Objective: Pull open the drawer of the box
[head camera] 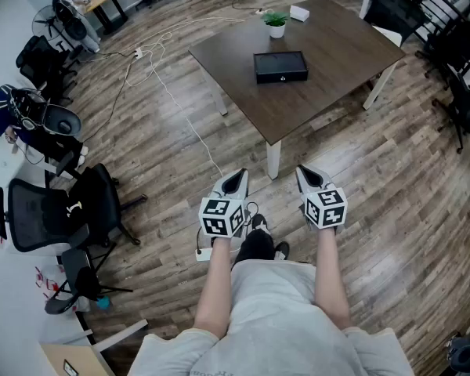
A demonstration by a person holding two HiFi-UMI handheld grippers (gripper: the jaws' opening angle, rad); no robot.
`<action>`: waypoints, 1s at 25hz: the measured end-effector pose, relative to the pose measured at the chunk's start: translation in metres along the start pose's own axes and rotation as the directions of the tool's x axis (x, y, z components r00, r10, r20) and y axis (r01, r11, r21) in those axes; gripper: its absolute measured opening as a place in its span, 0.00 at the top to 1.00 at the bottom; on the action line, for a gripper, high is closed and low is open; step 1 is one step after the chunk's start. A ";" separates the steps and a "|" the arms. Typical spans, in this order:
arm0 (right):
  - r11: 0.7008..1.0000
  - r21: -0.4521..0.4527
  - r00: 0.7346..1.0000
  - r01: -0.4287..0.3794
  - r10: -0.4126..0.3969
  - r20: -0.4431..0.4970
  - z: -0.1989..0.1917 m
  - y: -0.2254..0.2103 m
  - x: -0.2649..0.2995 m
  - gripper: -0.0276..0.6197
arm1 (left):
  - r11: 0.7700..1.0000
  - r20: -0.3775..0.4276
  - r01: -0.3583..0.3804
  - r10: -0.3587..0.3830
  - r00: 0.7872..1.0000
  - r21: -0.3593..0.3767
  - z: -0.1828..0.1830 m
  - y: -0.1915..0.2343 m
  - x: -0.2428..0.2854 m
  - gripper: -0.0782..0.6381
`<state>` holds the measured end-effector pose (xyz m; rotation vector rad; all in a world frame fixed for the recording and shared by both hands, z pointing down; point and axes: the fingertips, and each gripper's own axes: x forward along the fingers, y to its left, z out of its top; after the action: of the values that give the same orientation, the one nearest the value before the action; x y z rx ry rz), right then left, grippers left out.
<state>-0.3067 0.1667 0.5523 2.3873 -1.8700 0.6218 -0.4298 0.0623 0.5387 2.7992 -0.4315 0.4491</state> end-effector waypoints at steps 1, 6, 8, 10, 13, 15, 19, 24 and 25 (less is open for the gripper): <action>1.000 -0.004 1.000 0.001 -0.001 -0.005 -0.002 -0.004 -0.003 0.95 | 1.000 0.005 0.006 -0.006 1.000 -0.004 0.001 -0.004 0.002 0.82; 1.000 -0.015 1.000 -0.008 0.007 -0.015 -0.004 -0.007 -0.008 0.95 | 1.000 0.006 0.008 -0.008 1.000 -0.008 0.005 -0.007 -0.002 0.82; 1.000 -0.016 1.000 -0.013 0.013 -0.012 -0.003 -0.006 -0.009 0.95 | 1.000 0.001 0.000 0.000 1.000 -0.009 0.004 -0.006 -0.003 0.82; 1.000 -0.012 1.000 -0.016 0.016 0.000 -0.001 -0.006 -0.011 0.95 | 1.000 -0.010 0.002 -0.003 1.000 -0.012 0.000 -0.008 -0.004 0.82; 1.000 0.006 0.999 -0.011 0.010 0.040 0.004 -0.008 -0.014 0.95 | 1.000 -0.022 0.014 -0.014 1.000 -0.004 -0.004 -0.013 -0.004 0.82; 1.000 0.025 0.998 -0.011 0.010 0.061 0.007 -0.012 -0.015 0.95 | 1.000 -0.021 0.015 -0.015 1.000 -0.002 -0.003 -0.013 0.000 0.82; 0.998 0.037 0.997 -0.045 0.042 0.064 0.008 -0.018 -0.012 0.95 | 1.000 -0.024 0.013 -0.013 1.000 -0.014 -0.001 -0.011 0.014 0.82; 0.997 0.053 0.996 -0.064 0.060 0.071 0.013 -0.041 -0.002 0.95 | 0.999 -0.035 0.020 -0.021 0.999 -0.028 0.002 -0.008 0.048 0.82; 0.996 0.064 0.995 -0.068 0.063 0.071 0.015 -0.048 0.002 0.95 | 0.999 -0.034 0.020 -0.021 0.999 -0.031 0.004 -0.006 0.057 0.82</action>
<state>-0.2570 0.1735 0.5496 2.4264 -1.9933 0.6242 -0.3746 0.0526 0.5532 2.7600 -0.3985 0.4811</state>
